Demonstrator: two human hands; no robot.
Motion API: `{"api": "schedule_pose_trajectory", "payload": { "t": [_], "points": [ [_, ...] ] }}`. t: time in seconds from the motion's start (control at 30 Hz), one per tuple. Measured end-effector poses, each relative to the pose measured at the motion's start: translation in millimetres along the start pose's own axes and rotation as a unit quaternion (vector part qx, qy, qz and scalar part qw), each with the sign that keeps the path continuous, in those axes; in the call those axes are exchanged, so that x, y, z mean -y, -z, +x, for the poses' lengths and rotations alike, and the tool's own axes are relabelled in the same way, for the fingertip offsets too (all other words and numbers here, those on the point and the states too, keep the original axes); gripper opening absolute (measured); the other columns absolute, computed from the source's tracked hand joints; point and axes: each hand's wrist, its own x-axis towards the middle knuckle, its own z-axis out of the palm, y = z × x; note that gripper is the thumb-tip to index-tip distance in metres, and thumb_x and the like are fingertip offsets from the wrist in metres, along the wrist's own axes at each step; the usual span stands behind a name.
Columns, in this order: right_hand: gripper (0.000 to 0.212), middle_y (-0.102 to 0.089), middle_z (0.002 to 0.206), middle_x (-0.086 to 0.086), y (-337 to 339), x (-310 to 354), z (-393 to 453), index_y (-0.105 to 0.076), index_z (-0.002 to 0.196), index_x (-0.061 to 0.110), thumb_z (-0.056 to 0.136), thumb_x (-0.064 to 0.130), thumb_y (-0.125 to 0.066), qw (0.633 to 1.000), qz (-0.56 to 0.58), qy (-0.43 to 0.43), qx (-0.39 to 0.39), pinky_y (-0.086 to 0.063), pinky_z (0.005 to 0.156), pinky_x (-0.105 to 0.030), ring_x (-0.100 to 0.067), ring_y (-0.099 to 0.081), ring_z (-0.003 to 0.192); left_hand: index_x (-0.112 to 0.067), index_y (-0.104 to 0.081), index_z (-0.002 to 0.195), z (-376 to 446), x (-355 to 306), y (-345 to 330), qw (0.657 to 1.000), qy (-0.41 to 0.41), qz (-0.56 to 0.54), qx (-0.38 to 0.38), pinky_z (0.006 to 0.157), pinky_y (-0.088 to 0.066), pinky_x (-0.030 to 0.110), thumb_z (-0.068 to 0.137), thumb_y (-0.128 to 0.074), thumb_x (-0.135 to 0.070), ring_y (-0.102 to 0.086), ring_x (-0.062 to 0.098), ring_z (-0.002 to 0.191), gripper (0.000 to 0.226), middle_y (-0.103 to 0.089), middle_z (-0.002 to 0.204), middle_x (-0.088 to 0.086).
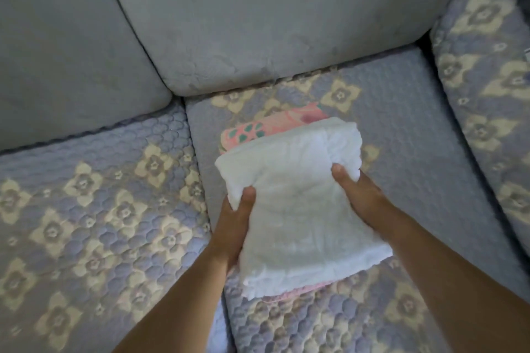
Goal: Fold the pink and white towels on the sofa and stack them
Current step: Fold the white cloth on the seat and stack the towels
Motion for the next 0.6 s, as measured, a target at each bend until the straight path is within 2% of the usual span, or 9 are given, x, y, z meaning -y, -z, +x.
{"api": "schedule_pose_trajectory", "payload": {
  "t": [0.07, 0.13, 0.2, 0.3, 0.37, 0.43, 0.47, 0.53, 0.6],
  "points": [
    [0.059, -0.070, 0.116, 0.020, -2.5, -4.8, 5.3, -0.062, 0.122, 0.050, 0.078, 0.086, -0.048, 0.999, 0.032, -0.001, 0.036, -0.048, 0.101, -0.039, -0.009, -0.065, 0.111, -0.029, -0.061, 0.131, 4.6, -0.8, 1.5, 1.000, 0.003, -0.013, 0.023, 0.094, -0.055, 0.052, 0.096, -0.052, -0.050, -0.068, 0.026, 0.114, 0.042, -0.070, 0.125, 0.005],
    [0.044, -0.073, 0.109, 0.022, -3.6, -4.4, 5.0, -0.065, 0.120, 0.043, 0.091, 0.071, -0.048, 0.995, 0.064, -0.002, 0.071, -0.051, 0.095, -0.034, -0.003, -0.069, 0.103, -0.032, -0.061, 0.130, 4.6, -2.4, 5.3, 0.998, 0.018, -0.032, 0.052, 0.091, -0.058, 0.048, 0.095, -0.049, -0.051, -0.069, 0.024, 0.112, 0.041, -0.071, 0.124, 0.002],
    [0.043, -0.076, 0.106, 0.010, 0.0, 8.2, -3.9, -0.067, 0.122, 0.031, 0.094, 0.060, -0.051, 0.986, 0.125, -0.031, 0.105, -0.054, 0.091, -0.034, -0.011, -0.072, 0.100, -0.035, -0.060, 0.130, -4.5, -12.3, 4.0, 0.996, 0.049, -0.047, 0.060, 0.089, -0.058, 0.049, 0.096, -0.050, -0.053, -0.070, 0.025, 0.111, 0.040, -0.072, 0.123, 0.002],
    [0.046, -0.076, 0.108, -0.003, -0.8, 25.9, -36.7, -0.068, 0.124, 0.022, 0.094, 0.054, -0.054, 0.967, 0.200, -0.085, 0.130, -0.061, 0.077, -0.030, -0.021, -0.074, 0.096, -0.030, -0.063, 0.127, -32.6, -33.5, 3.6, 0.998, 0.036, -0.040, 0.037, 0.088, -0.059, 0.047, 0.097, -0.056, -0.046, -0.070, 0.025, 0.109, 0.035, -0.073, 0.120, 0.003],
    [0.045, -0.076, 0.102, 0.005, -15.8, 38.3, -75.4, -0.066, 0.122, 0.020, 0.093, 0.053, -0.059, 0.955, 0.255, -0.090, 0.118, -0.058, 0.064, -0.017, -0.011, -0.071, 0.094, -0.028, -0.066, 0.121, -62.1, -49.2, 16.4, 0.999, 0.014, -0.034, 0.016, 0.079, -0.061, 0.038, 0.097, -0.061, -0.039, -0.072, 0.020, 0.103, 0.027, -0.075, 0.115, -0.001],
    [0.059, -0.073, 0.093, 0.017, -38.8, 50.0, -121.5, -0.062, 0.115, 0.023, 0.073, 0.062, -0.077, 0.952, 0.274, -0.083, 0.105, -0.053, 0.061, -0.009, 0.001, -0.066, 0.090, -0.029, -0.065, 0.118, -106.5, -65.9, 41.6, 1.000, 0.008, -0.029, -0.009, 0.071, -0.060, 0.030, 0.095, -0.064, -0.036, -0.073, 0.016, 0.099, 0.024, -0.076, 0.109, -0.005],
    [0.055, -0.071, 0.090, 0.020, -51.1, 55.5, -145.5, -0.060, 0.114, 0.025, 0.074, 0.058, -0.079, 0.951, 0.276, -0.085, 0.111, -0.052, 0.060, -0.007, 0.004, -0.065, 0.087, -0.030, -0.063, 0.122, -132.1, -74.5, 57.6, 0.999, 0.007, -0.025, -0.021, 0.071, -0.060, 0.029, 0.093, -0.066, -0.038, -0.073, 0.016, 0.101, 0.030, -0.075, 0.112, -0.005],
    [0.029, -0.071, 0.084, 0.020, -77.8, 72.0, -192.1, -0.060, 0.108, 0.025, 0.085, 0.042, -0.065, 0.939, 0.298, -0.102, 0.139, -0.050, 0.056, -0.008, 0.007, -0.066, 0.077, -0.031, -0.060, 0.128, -182.2, -87.4, 98.5, 0.998, 0.001, -0.012, -0.058, 0.074, -0.059, 0.027, 0.087, -0.069, -0.044, -0.071, 0.014, 0.106, 0.044, -0.072, 0.120, -0.005],
    [0.026, -0.077, 0.088, 0.009, -109.9, 89.7, -231.1, -0.073, 0.096, 0.023, 0.080, 0.041, -0.062, 0.917, 0.316, -0.127, 0.206, -0.054, 0.056, -0.015, -0.002, -0.072, 0.073, -0.033, -0.061, 0.126, -230.6, -99.7, 145.8, 0.995, -0.006, -0.003, -0.104, 0.079, -0.058, 0.028, 0.086, -0.072, -0.047, -0.070, 0.013, 0.107, 0.044, -0.072, 0.122, -0.005]
  ]
}}
